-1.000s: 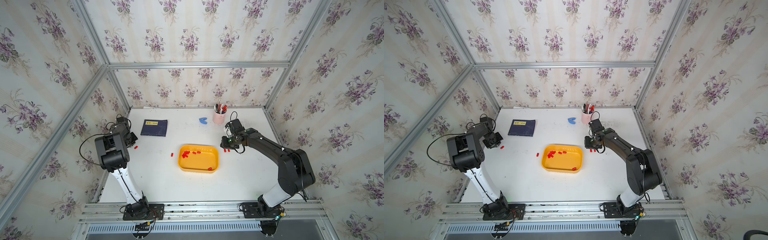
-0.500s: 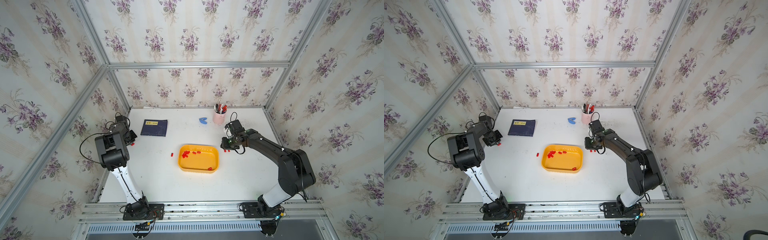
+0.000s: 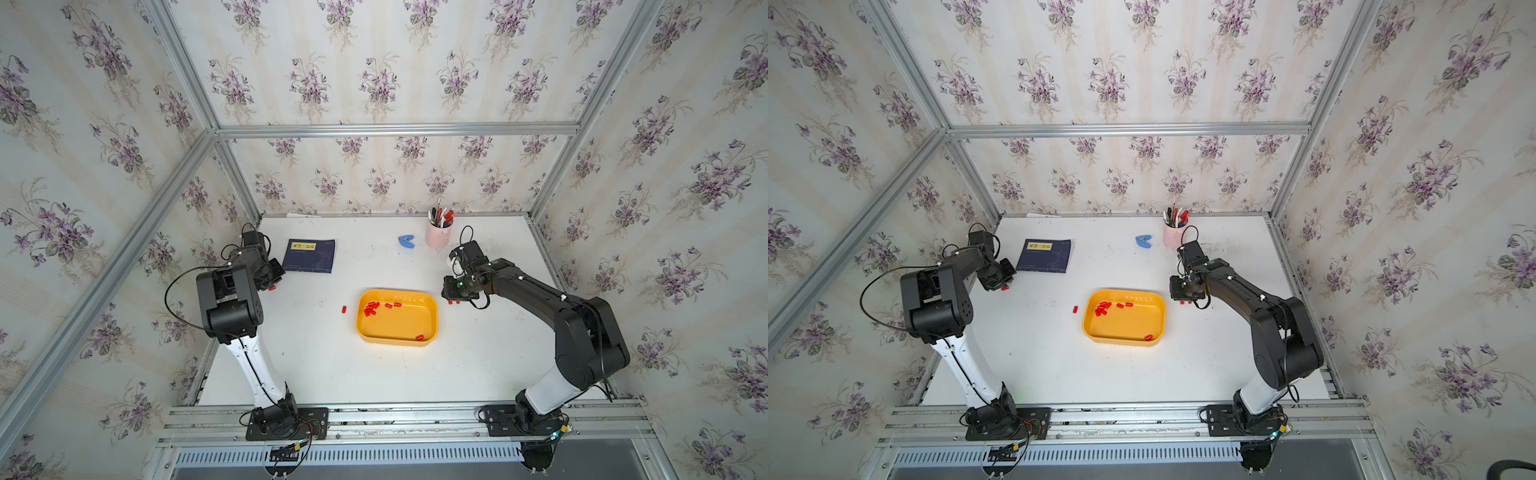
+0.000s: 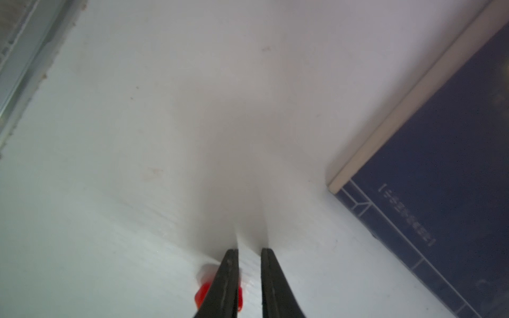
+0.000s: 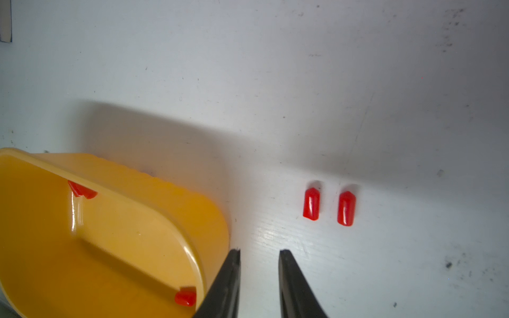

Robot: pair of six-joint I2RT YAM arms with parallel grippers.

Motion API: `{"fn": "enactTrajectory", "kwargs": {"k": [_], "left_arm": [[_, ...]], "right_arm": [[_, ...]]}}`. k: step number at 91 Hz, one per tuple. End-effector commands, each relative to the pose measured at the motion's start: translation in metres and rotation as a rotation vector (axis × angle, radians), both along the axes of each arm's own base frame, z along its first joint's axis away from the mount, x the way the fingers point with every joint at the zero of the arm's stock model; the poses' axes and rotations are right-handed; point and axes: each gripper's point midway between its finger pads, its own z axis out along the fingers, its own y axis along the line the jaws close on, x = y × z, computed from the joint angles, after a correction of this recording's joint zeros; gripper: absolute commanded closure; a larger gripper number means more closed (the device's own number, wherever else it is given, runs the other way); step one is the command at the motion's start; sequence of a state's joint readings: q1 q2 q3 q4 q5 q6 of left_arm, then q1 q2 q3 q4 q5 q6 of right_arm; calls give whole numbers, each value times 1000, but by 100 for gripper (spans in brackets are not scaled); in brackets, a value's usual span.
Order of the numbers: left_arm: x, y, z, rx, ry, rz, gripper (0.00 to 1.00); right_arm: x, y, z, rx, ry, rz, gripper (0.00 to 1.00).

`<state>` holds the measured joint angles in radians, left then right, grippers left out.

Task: Take the screw protection sleeves out of the storage box
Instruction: Pick up the screw protection sleeve from the center of the board.

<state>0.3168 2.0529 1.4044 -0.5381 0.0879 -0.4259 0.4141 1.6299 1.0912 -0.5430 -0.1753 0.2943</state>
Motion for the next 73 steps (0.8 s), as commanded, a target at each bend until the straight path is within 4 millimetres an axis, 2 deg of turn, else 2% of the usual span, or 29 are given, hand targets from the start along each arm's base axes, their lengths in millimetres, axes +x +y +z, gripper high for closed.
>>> {"fn": "enactTrajectory", "kwargs": {"k": [1,17,28,36,41,48,53,63,73], "left_arm": [[-27,-31,-17,-106,115,-70,79],[-34,-36,-14,-103,130,-87,79],[-37,-28,-7,-57,136,-65,75],[-31,-27,6,-55,90,-49,64],[-27,-29,18,-70,62,-37,60],[-28,-35,35,-105,32,-14,48],[-33,-44,44,-148,15,15,45],[-42,-54,59,-208,-19,82,34],[-38,-58,73,-243,-55,115,31]], "right_arm": [[2,-1,2,-7,-11,2,71],[2,-1,3,-10,-9,2,71],[2,-1,4,-10,-14,1,71],[2,-3,4,-17,-17,-2,71],[2,-3,5,-18,-18,-2,71],[1,-5,4,-25,-18,-7,71],[1,-6,5,-29,-21,-8,71],[0,-6,4,-26,-24,-6,71],[-1,-5,2,-25,-21,2,71]]}}
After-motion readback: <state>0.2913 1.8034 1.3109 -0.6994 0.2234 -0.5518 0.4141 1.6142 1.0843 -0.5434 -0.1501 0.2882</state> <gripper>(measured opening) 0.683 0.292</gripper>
